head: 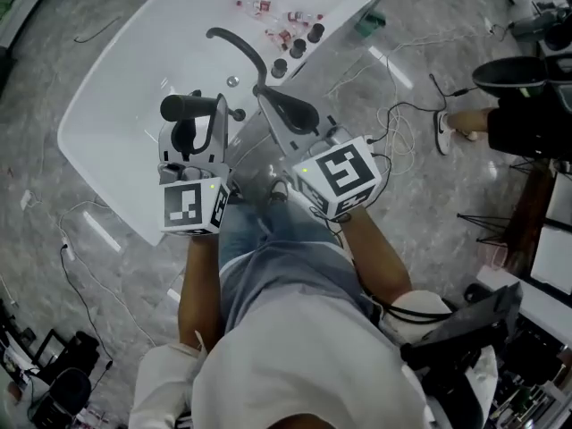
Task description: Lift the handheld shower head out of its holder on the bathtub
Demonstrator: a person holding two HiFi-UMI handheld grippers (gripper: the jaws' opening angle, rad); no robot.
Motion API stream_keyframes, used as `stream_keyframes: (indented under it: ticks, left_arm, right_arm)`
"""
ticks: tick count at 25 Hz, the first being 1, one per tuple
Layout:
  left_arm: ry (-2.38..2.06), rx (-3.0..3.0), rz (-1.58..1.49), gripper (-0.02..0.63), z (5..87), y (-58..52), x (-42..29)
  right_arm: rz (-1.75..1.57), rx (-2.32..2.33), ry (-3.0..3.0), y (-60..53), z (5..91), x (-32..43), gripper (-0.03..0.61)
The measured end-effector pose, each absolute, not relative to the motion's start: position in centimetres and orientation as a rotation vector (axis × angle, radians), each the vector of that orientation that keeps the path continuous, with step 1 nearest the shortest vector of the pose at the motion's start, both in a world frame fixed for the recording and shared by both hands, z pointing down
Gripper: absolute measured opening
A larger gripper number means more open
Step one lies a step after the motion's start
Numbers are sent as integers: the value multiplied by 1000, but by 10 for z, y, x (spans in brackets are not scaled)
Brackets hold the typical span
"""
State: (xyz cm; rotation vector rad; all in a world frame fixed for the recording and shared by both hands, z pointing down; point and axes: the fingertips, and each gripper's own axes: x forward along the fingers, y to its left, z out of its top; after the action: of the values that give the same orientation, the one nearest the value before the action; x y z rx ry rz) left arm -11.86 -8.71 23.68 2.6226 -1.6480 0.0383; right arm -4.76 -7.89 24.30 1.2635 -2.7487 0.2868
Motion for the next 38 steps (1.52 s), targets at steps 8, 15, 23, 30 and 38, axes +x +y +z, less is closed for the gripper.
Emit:
stream_keyframes:
  ticks: [8, 15, 23, 30, 38]
  left_arm:
    - [-1577, 2748, -74, 147, 113, -106, -102]
    - [-1557, 2784, -136, 147, 48, -76, -74]
    - [-1511, 2726, -78, 147, 59, -81, -76]
    - [-1493, 2692, -85, 147, 63, -69, -90]
    - [-1501, 2659, -70, 147, 68, -84, -87]
  right_arm:
    - [86, 1269, -2778, -95, 135, -39, 18]
    - [-20, 1295, -2807, -67, 70, -10, 18]
    - [41, 1319, -2795, -72, 75, -7, 18]
    - [47, 1297, -2790, -64, 81, -19, 17]
    - [103, 1279, -2787, -79, 95, -7, 17]
